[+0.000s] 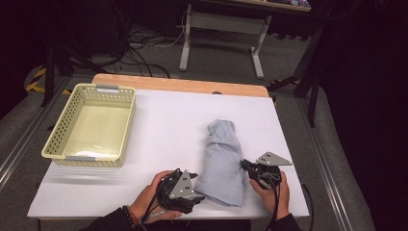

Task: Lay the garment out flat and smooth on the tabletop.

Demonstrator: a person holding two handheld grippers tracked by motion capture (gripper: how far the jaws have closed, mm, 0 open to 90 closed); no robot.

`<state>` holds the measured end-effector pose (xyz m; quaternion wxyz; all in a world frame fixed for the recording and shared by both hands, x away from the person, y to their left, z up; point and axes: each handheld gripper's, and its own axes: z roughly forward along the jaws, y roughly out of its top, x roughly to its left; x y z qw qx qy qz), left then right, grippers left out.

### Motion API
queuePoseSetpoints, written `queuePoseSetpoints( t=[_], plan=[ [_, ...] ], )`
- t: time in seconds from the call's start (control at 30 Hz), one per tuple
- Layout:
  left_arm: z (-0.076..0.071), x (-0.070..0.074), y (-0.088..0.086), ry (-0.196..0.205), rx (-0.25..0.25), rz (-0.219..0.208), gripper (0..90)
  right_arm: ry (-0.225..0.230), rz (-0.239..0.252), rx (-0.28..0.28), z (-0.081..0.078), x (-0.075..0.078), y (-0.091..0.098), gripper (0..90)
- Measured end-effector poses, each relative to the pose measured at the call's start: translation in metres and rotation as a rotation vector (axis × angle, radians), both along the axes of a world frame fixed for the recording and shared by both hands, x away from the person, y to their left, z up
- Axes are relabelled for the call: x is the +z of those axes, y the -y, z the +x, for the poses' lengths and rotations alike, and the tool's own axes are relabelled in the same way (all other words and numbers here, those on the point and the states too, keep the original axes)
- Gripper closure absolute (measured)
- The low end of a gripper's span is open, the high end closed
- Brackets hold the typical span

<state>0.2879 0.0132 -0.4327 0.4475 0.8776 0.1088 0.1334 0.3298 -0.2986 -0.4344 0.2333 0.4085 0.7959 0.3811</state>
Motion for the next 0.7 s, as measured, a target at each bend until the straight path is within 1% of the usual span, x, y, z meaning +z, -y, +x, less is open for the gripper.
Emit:
queuePoseSetpoints(
  t=[0.07, 0.1, 0.13, 0.17, 0.2, 0.27, 0.3, 0.33, 0.37, 0.4, 0.47, 0.5, 0.53, 0.57, 0.63, 0.67, 0.7],
  plan=[
    [-0.001, 0.004, -0.003, -0.009, 0.008, -0.017, 25.9, -0.014, -0.01, 0.0, 0.002, -0.005, -0.002, 85.9],
    [0.0, 0.005, -0.003, 0.003, 0.006, -0.025, 24.7, -0.025, -0.023, 0.0, 0.003, -0.007, -0.003, 84.8],
    [0.001, 0.007, -0.004, 0.0, 0.015, -0.031, 22.8, -0.026, -0.034, 0.0, 0.003, -0.007, -0.003, 84.1],
    [0.002, 0.008, -0.005, 0.006, 0.023, -0.036, 22.3, -0.023, -0.033, 0.0, 0.003, -0.007, -0.002, 83.3],
    [0.003, 0.009, -0.006, 0.008, 0.036, -0.043, 22.2, -0.024, -0.028, -0.002, 0.002, -0.006, -0.002, 81.5],
    [0.006, 0.012, -0.007, 0.004, 0.06, -0.057, 21.6, -0.025, -0.026, -0.01, 0.002, -0.005, -0.001, 73.1],
    [0.008, 0.014, -0.008, 0.005, 0.076, -0.071, 21.1, -0.025, -0.023, -0.021, 0.002, -0.004, 0.0, 71.2],
    [0.01, 0.016, -0.008, -0.002, 0.107, -0.083, 21.1, -0.029, -0.019, -0.019, 0.001, -0.003, 0.001, 69.6],
    [0.013, 0.017, -0.007, -0.008, 0.125, -0.098, 21.1, -0.028, -0.02, -0.017, 0.001, -0.003, 0.001, 67.6],
    [0.016, 0.018, -0.006, -0.024, 0.138, -0.113, 21.1, -0.033, -0.018, -0.019, 0.001, -0.003, 0.001, 63.7],
    [0.026, 0.018, -0.001, -0.053, 0.153, -0.124, 21.0, -0.061, -0.011, -0.028, 0.002, -0.006, 0.0, 56.4],
    [0.031, 0.016, 0.002, -0.083, 0.154, -0.129, 21.0, -0.071, -0.008, -0.024, 0.003, -0.008, -0.001, 55.8],
    [0.037, 0.013, 0.006, -0.117, 0.155, -0.124, 20.9, -0.086, -0.01, -0.016, 0.003, -0.01, -0.001, 53.7],
    [0.041, 0.01, 0.01, -0.14, 0.154, -0.111, 20.4, -0.098, -0.01, -0.016, 0.004, -0.012, -0.002, 52.3],
    [0.047, 0.001, 0.019, -0.166, 0.147, -0.094, 20.1, -0.106, 0.007, -0.018, 0.005, -0.014, -0.001, 50.0],
    [0.048, -0.003, 0.024, -0.184, 0.141, -0.077, 20.0, -0.118, 0.017, -0.027, 0.007, -0.015, 0.0, 48.1],
    [0.05, -0.006, 0.028, -0.187, 0.139, -0.058, 19.6, -0.138, 0.031, -0.031, 0.008, -0.017, 0.001, 48.0]
  ],
)
